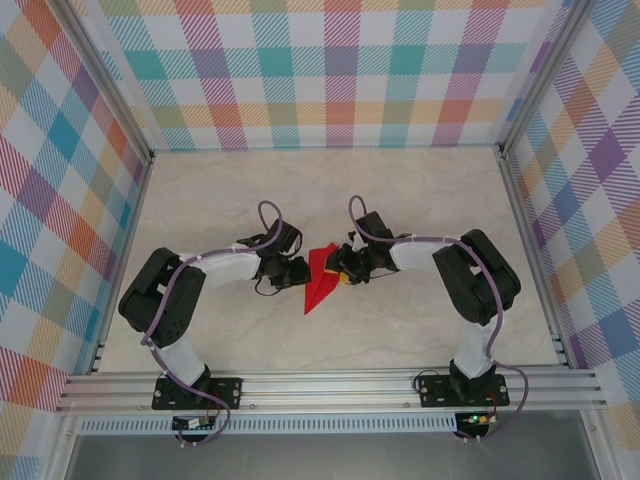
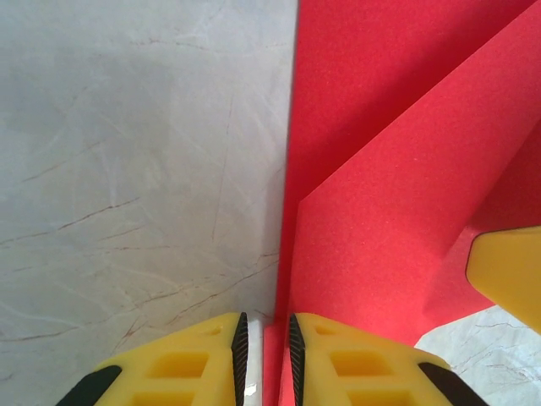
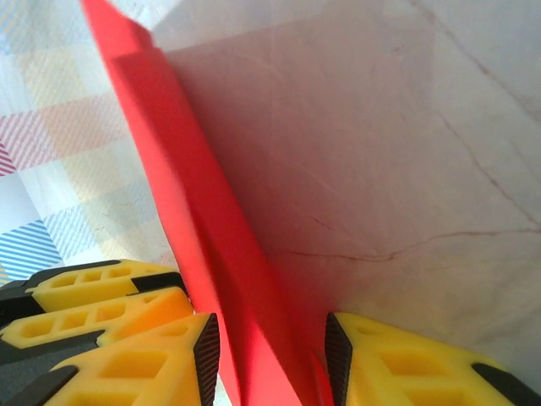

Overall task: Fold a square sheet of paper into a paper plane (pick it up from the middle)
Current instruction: Turn over the paper at the center of the table.

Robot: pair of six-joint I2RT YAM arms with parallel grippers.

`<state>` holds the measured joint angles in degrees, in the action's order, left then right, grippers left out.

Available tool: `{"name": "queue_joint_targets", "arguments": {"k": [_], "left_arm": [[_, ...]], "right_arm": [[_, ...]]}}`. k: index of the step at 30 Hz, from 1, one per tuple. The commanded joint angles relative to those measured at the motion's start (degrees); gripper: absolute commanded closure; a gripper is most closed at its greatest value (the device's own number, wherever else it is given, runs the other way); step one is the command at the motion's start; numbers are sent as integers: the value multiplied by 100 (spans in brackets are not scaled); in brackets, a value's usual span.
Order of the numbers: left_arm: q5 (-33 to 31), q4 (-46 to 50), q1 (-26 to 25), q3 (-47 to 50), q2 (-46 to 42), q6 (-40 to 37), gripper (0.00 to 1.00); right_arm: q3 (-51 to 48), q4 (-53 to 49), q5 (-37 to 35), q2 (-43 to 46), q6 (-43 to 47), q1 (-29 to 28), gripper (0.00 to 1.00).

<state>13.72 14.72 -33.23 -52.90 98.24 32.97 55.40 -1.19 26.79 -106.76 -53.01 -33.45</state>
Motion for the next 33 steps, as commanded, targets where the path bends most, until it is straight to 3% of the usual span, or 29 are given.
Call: {"name": "queue_joint_targets", "arguments": {"k": [1, 8, 13, 16, 24, 33], "left_arm": [[-115, -11, -16, 93, -166, 79, 78], [-159, 32, -8, 104, -195, 78, 79], [-155, 75, -8, 114, -235, 43, 78], [-108, 56, -5, 140, -245, 8, 78], [84, -18, -3, 187, -183, -27, 77], [76, -12, 1, 201, -142, -23, 78]], "right_arm": [[-79, -259, -45, 163, -84, -115, 60], [-223, -274, -263, 252, -409, -206, 61], [-90, -1204, -1047, 652, -135, -206, 59], [97, -1279, -772, 475, 54, -205, 60], [-183, -241, -104, 267, -306, -223, 60], [-243, -4, -153, 323, -501, -232, 56]]}}
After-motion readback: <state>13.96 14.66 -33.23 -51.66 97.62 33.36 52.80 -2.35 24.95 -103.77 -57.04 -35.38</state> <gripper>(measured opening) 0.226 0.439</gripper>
